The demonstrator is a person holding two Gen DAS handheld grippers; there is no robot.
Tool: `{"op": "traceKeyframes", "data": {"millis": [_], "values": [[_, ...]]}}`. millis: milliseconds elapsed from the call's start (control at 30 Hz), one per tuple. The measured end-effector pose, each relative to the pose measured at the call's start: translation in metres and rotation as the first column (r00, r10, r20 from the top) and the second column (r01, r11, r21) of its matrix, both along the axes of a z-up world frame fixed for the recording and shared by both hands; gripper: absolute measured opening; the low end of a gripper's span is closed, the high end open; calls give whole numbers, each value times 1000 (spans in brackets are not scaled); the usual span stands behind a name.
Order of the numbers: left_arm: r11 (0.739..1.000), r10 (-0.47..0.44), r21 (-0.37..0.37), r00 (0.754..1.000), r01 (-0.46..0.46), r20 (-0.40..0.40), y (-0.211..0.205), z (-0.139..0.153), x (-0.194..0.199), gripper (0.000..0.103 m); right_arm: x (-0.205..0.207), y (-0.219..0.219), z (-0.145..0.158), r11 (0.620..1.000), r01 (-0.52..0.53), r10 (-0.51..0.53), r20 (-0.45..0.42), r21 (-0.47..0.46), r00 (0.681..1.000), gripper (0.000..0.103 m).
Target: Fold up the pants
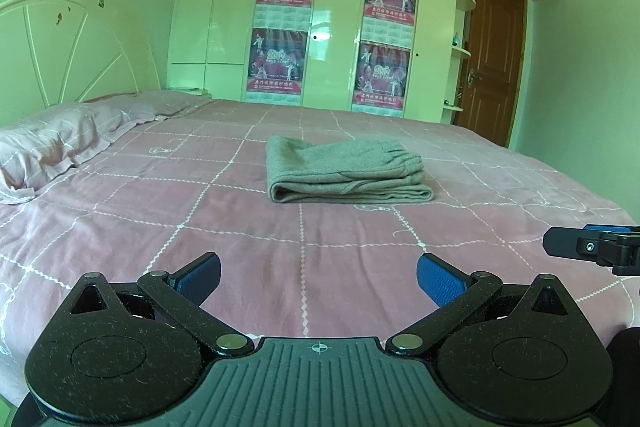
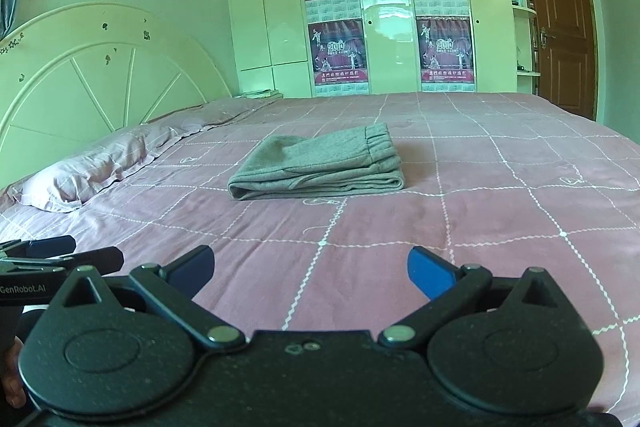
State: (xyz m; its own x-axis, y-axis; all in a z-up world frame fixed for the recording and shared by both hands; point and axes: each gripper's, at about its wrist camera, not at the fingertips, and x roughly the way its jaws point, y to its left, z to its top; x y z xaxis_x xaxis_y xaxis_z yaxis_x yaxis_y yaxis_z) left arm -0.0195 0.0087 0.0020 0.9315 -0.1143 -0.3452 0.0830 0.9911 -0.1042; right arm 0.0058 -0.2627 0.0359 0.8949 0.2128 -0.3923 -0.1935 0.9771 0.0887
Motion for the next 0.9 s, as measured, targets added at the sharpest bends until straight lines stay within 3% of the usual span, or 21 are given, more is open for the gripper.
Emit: {"op": "traceKeyframes", "data": {"millis": [900], "values": [[1000, 9, 5, 1000, -9, 10, -1, 1, -3, 103, 0, 3, 0, 1000, -7, 7, -9, -3, 1000, 97]]}}
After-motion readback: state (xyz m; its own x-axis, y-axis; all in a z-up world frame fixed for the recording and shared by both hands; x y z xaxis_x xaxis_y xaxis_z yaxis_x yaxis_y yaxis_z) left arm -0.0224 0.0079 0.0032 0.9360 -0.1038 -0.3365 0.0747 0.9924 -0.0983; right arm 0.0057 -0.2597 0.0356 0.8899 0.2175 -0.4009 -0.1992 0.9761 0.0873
